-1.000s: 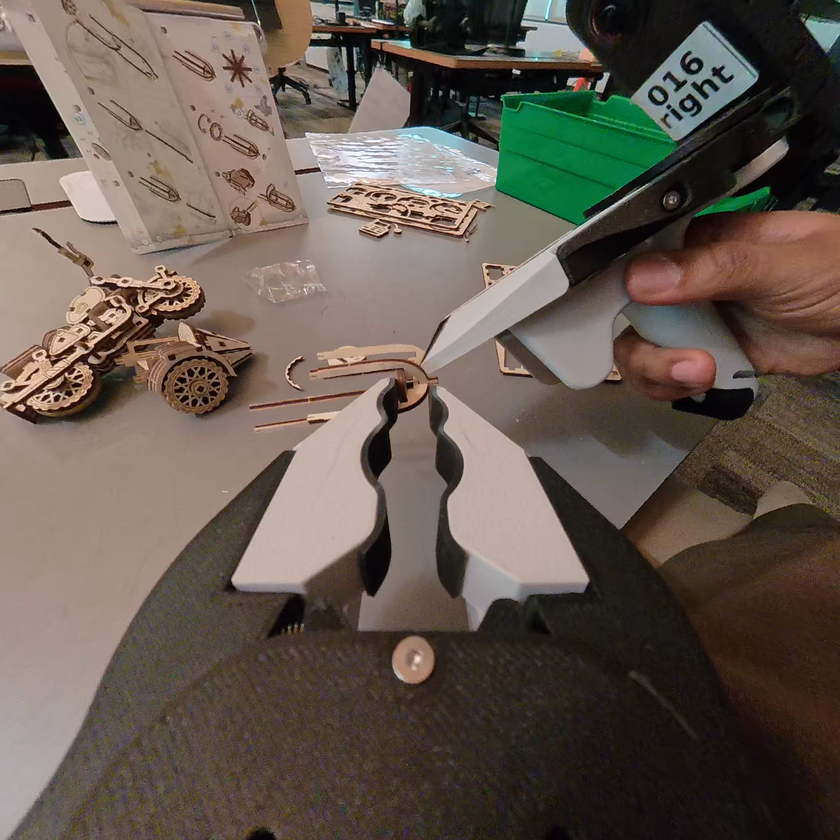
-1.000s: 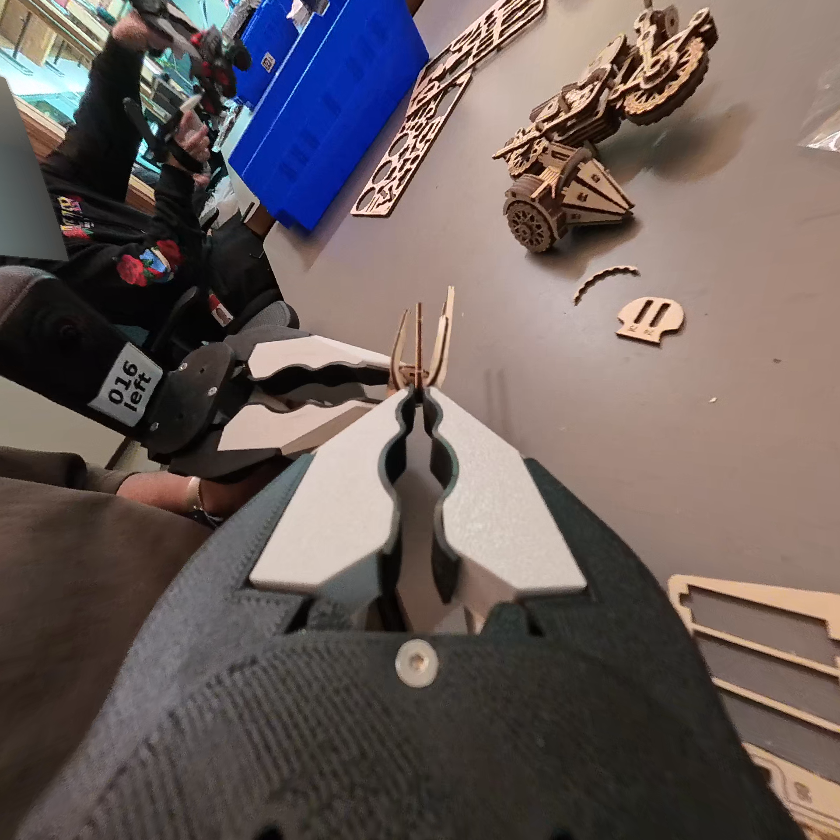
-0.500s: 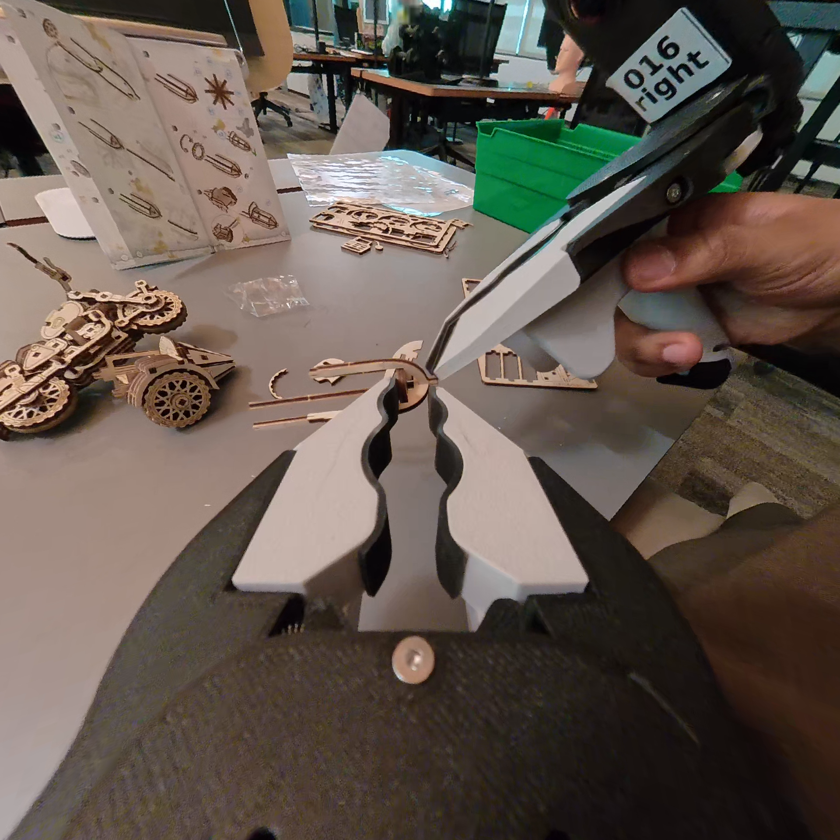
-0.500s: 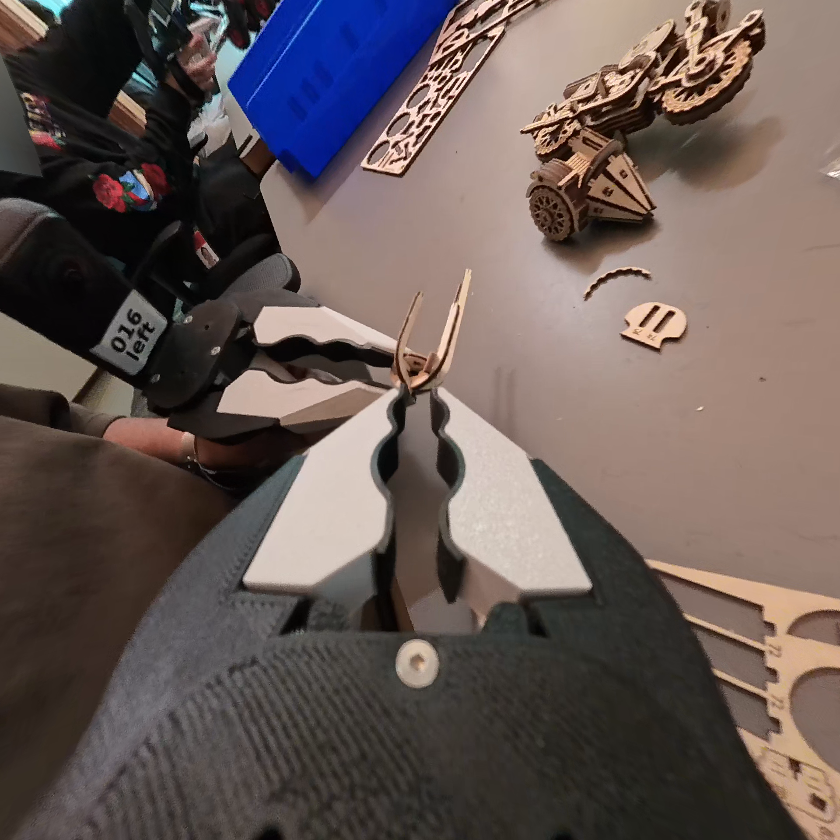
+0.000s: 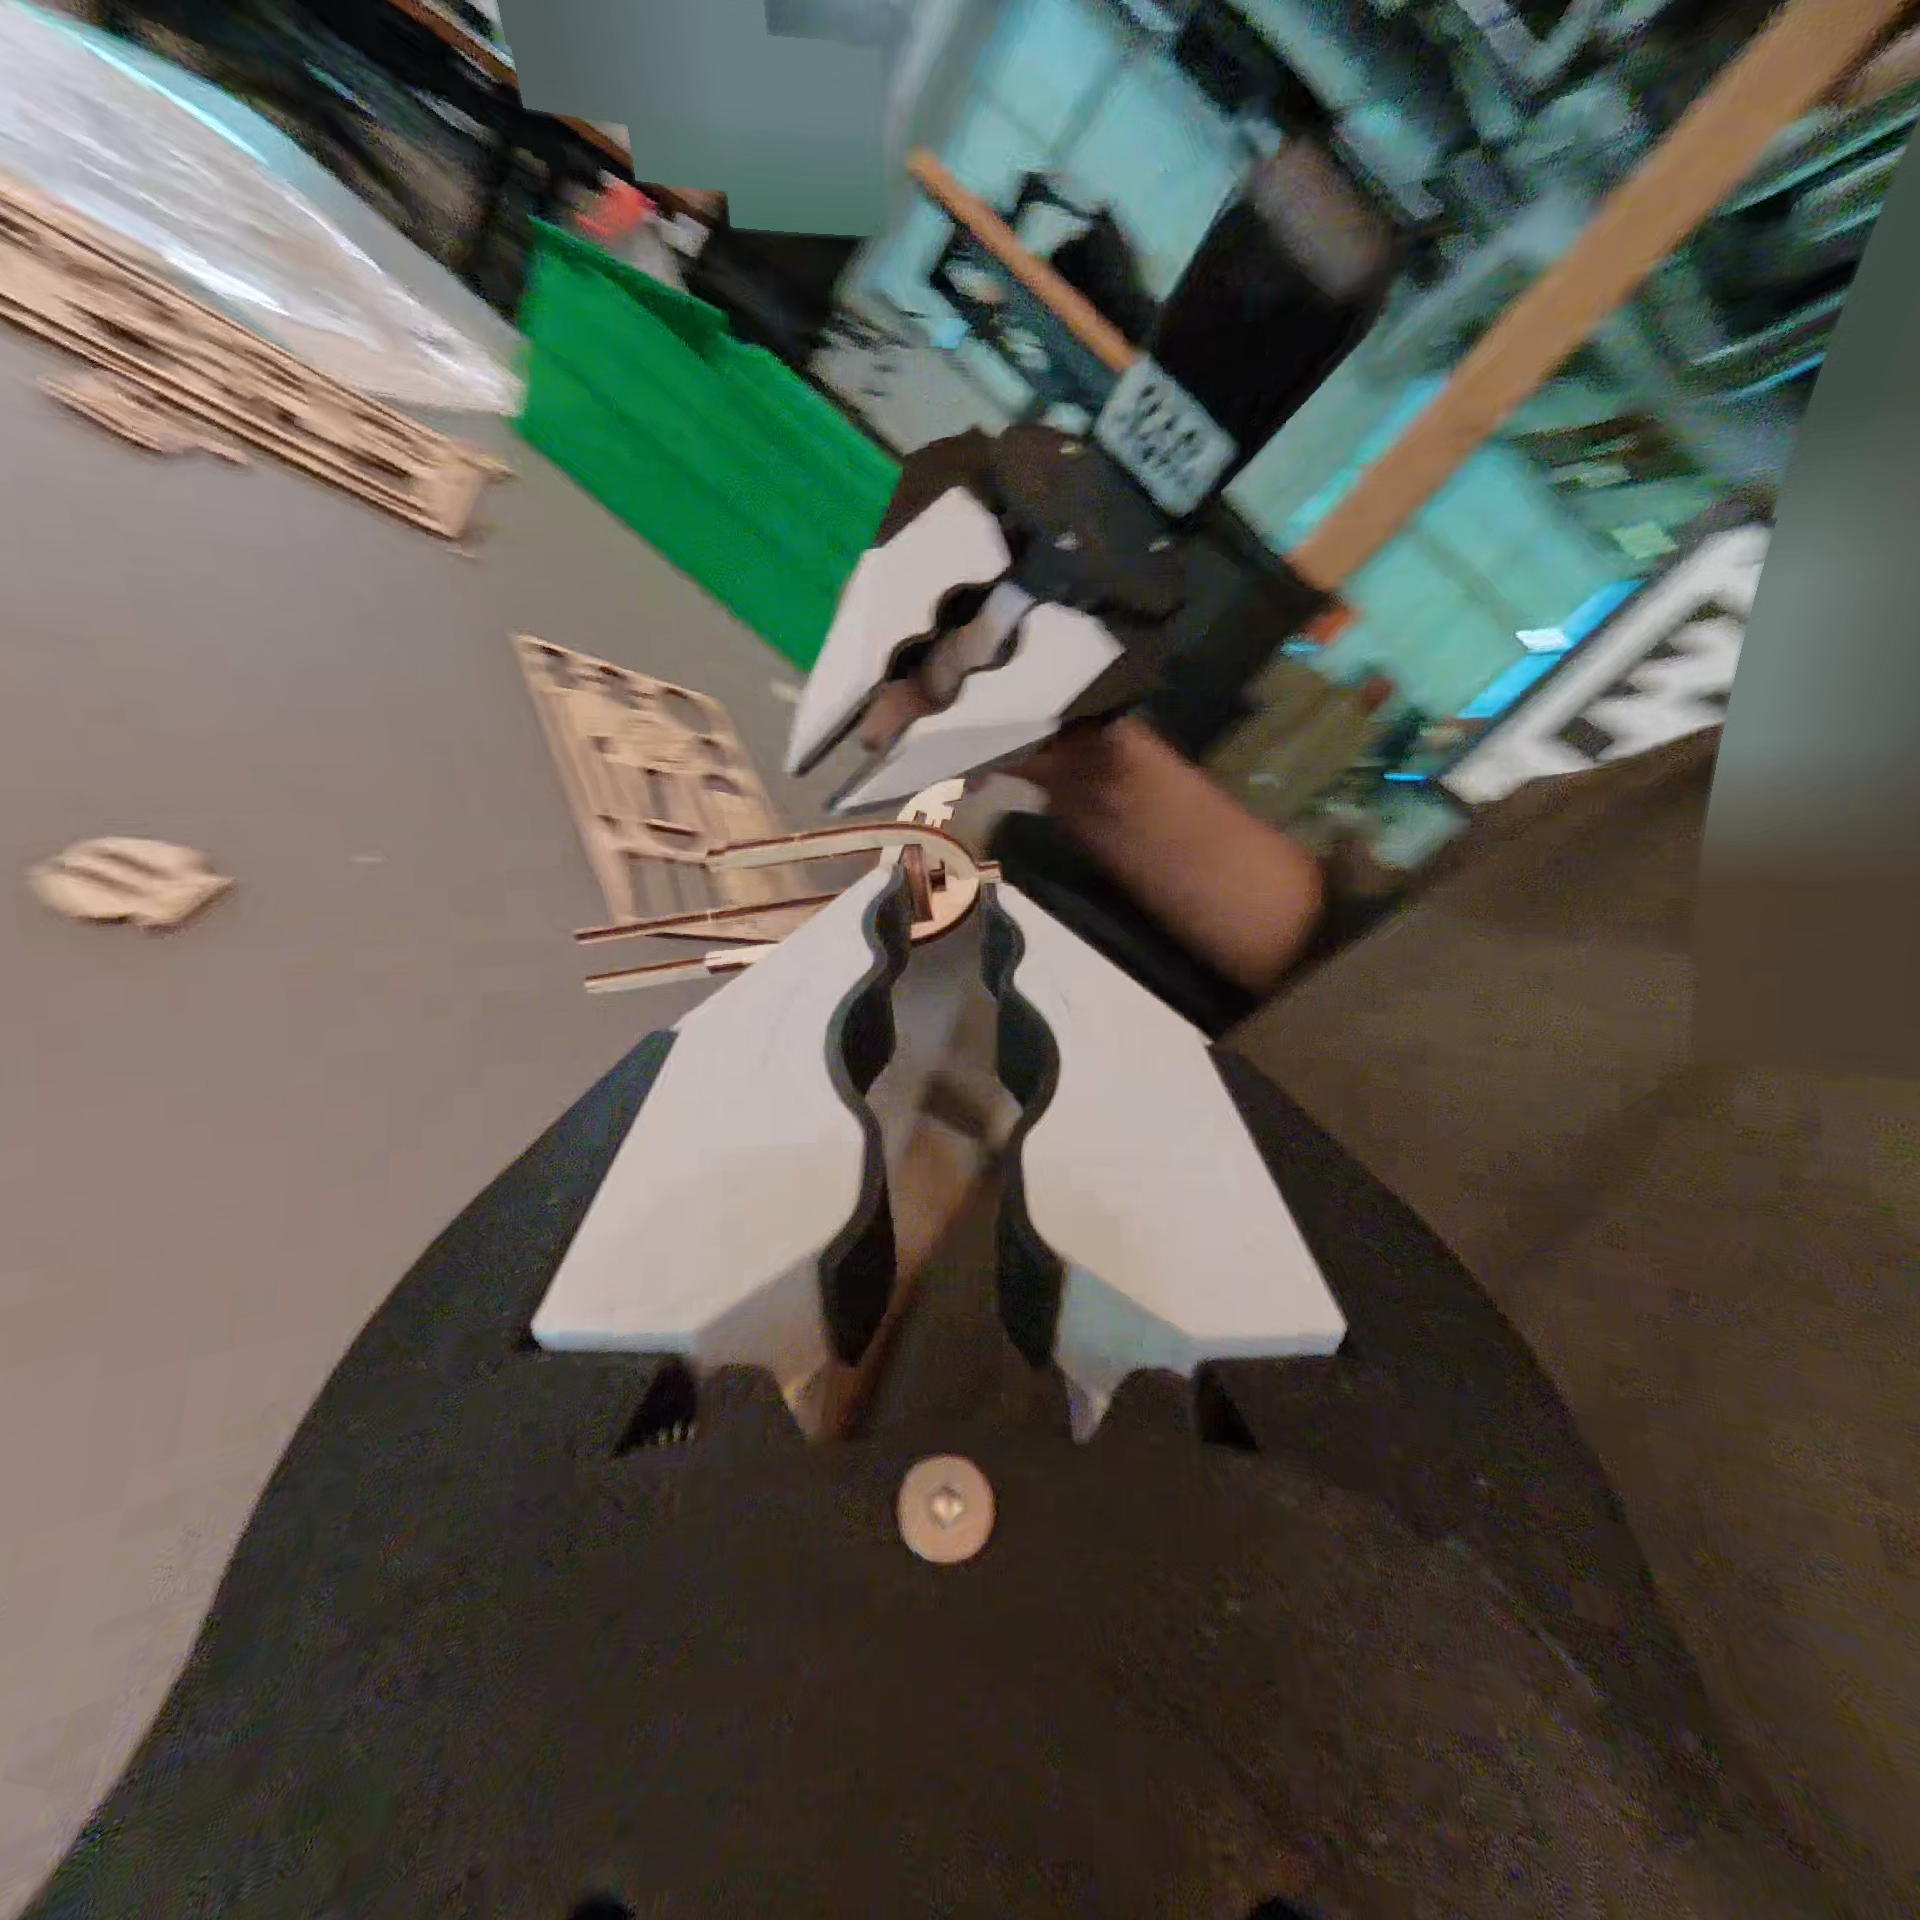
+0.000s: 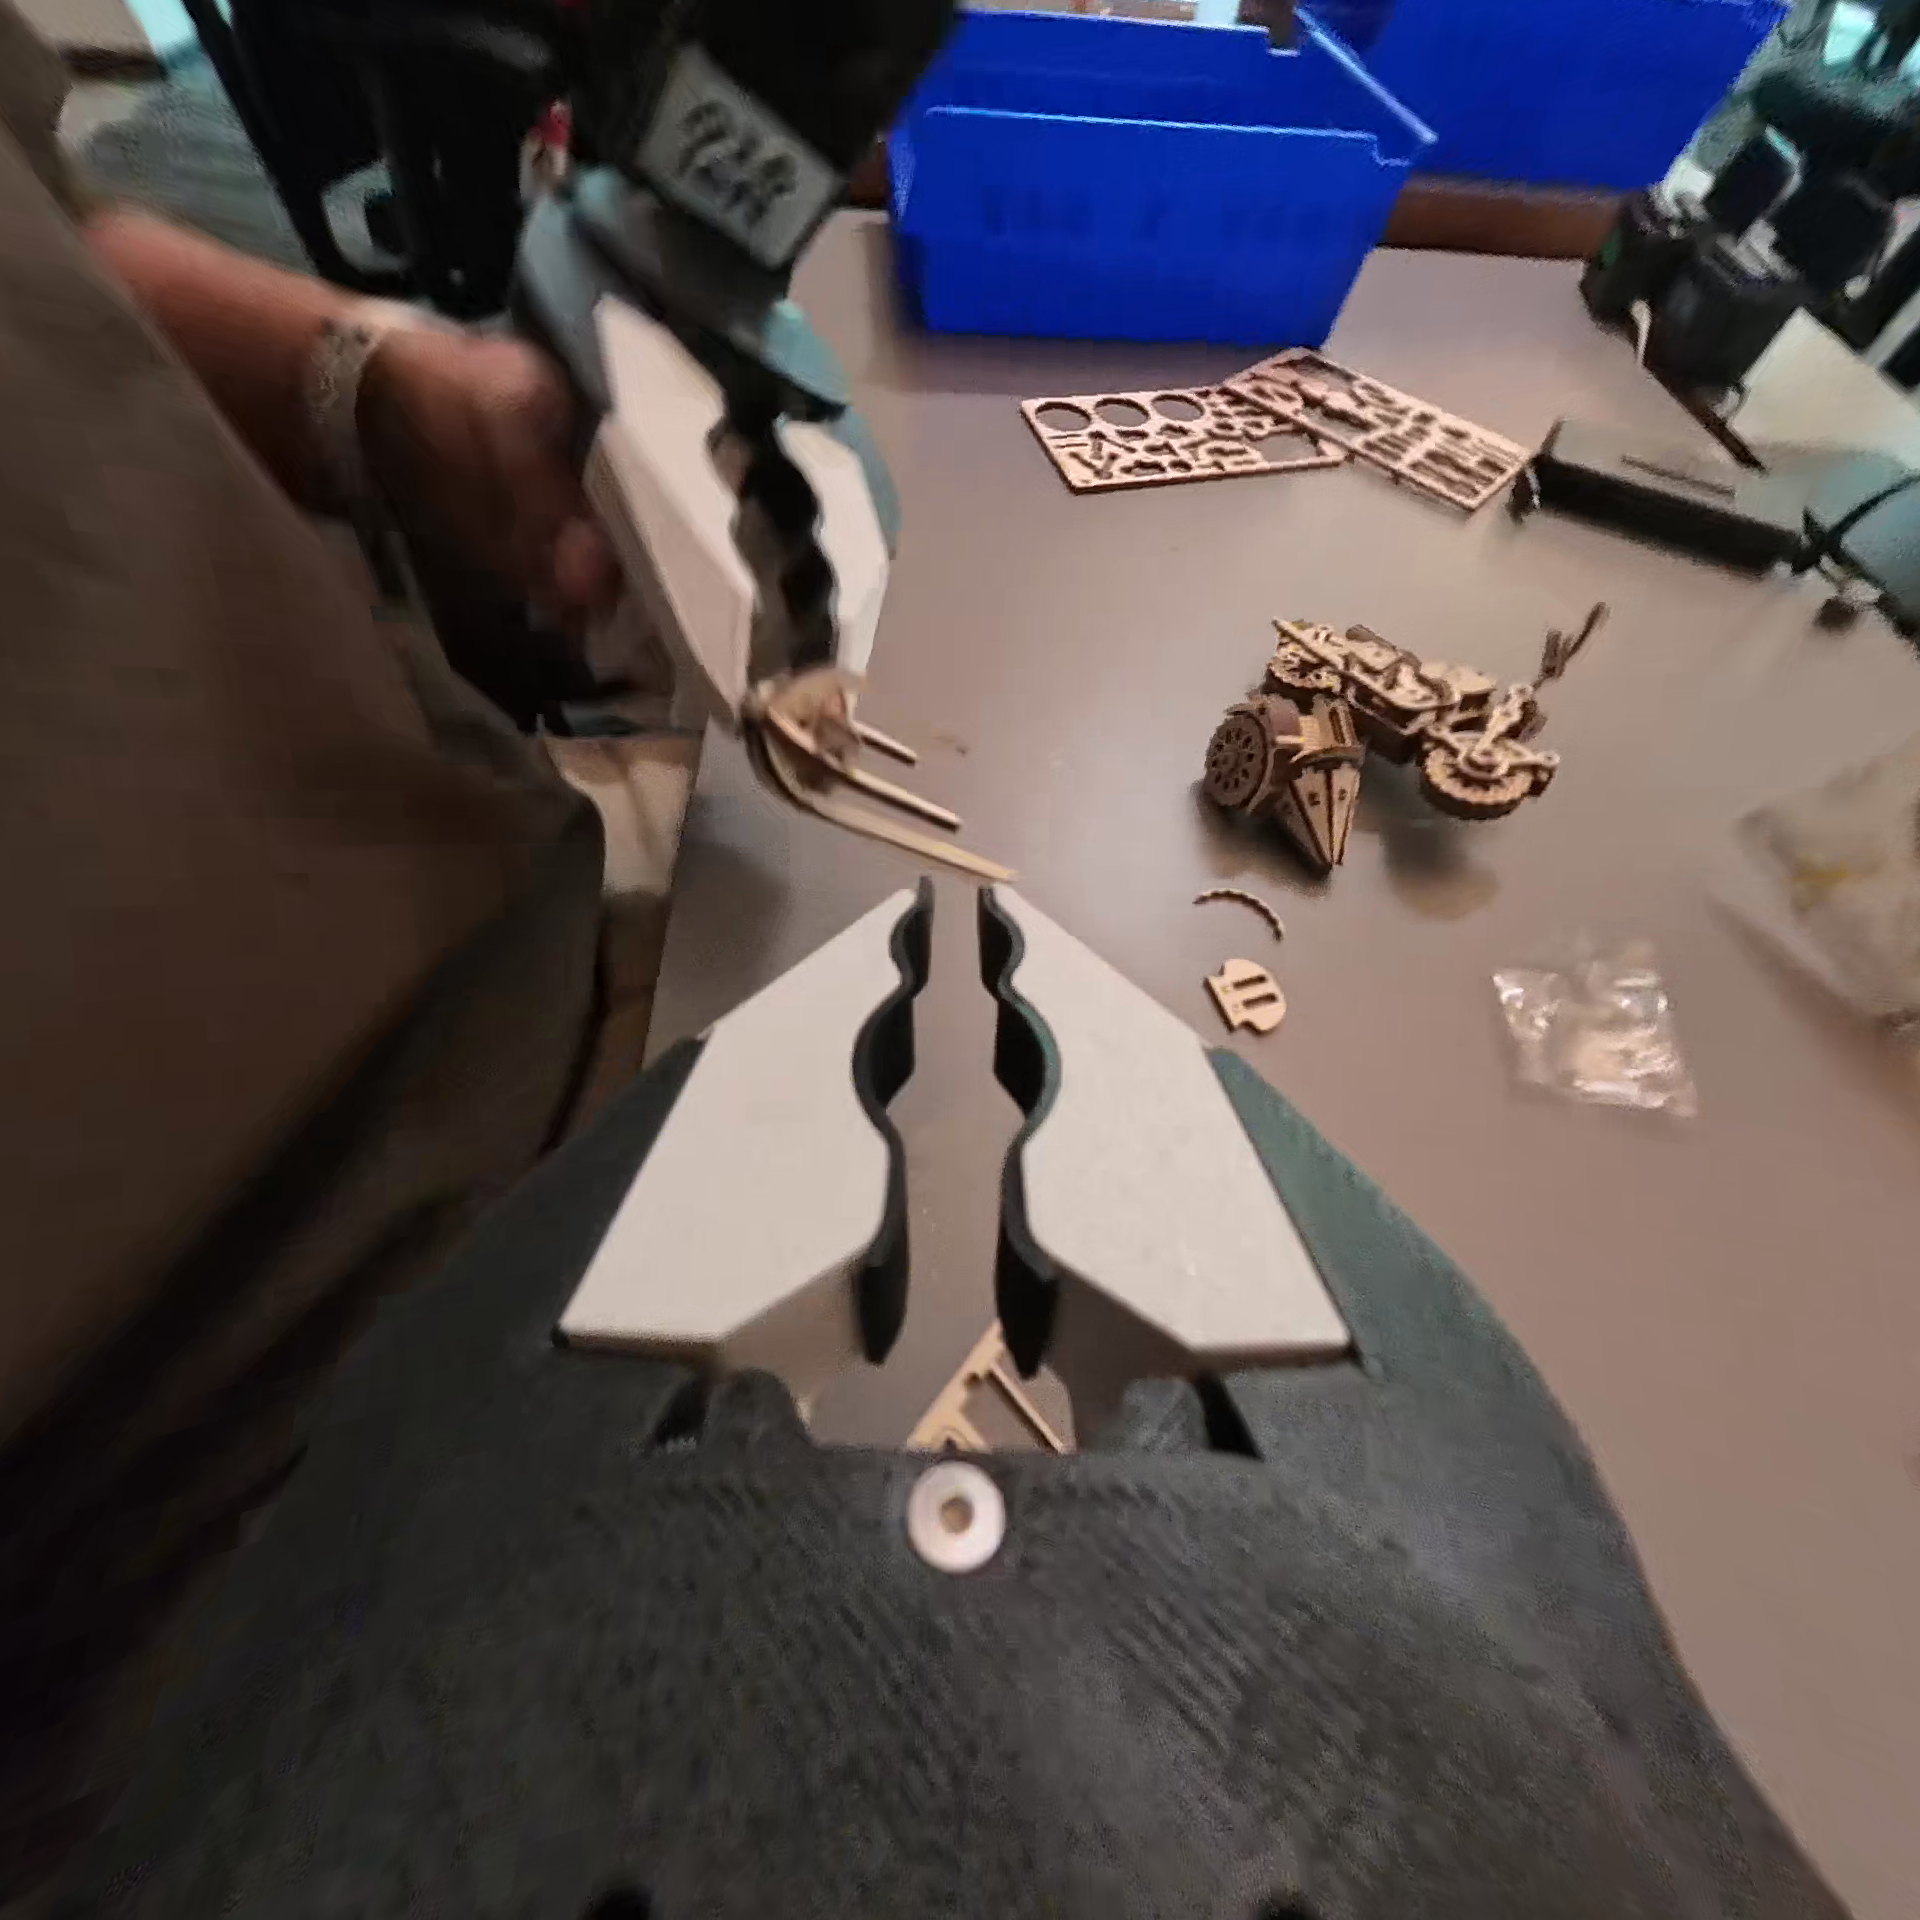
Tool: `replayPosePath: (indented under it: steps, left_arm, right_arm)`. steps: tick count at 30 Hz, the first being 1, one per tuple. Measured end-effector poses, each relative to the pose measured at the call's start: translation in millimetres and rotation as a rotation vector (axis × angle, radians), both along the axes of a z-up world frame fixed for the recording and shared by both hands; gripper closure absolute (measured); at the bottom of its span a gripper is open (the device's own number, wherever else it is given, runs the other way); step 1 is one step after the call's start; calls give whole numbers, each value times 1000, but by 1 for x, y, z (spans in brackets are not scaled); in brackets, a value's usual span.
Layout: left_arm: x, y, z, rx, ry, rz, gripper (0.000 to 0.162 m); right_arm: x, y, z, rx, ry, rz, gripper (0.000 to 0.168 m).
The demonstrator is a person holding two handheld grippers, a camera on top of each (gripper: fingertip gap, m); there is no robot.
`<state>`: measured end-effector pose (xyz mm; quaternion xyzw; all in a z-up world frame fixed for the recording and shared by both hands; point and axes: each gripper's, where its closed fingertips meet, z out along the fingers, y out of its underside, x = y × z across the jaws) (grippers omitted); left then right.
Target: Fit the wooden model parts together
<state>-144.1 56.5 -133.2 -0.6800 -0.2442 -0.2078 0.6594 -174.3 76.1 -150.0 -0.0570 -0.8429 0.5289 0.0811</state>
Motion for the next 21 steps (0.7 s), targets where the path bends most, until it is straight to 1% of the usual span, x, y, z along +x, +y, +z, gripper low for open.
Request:
replayPosePath:
  steps: [2,3,7,12,16,21]
  left_arm:
    - [12,-4,12,67,-147,-185,151]
    - [13,-7,13,74,-203,-244,150]
    - [20,-10,5,45,-298,-434,150]
    - [25,-5,-2,59,-327,-519,151]
    - [33,-7,-10,37,-349,-549,150]
    - [36,-9,-12,38,-369,-561,150]
  right_arm:
    - [10,-1,3,-9,38,47,163]
    - [16,-3,6,-22,41,74,162]
    - [39,-15,23,-69,77,170,159]
    - [46,-21,20,-5,147,177,165]
    - [50,-24,15,15,125,202,165]
    - [55,-27,4,55,94,232,164]
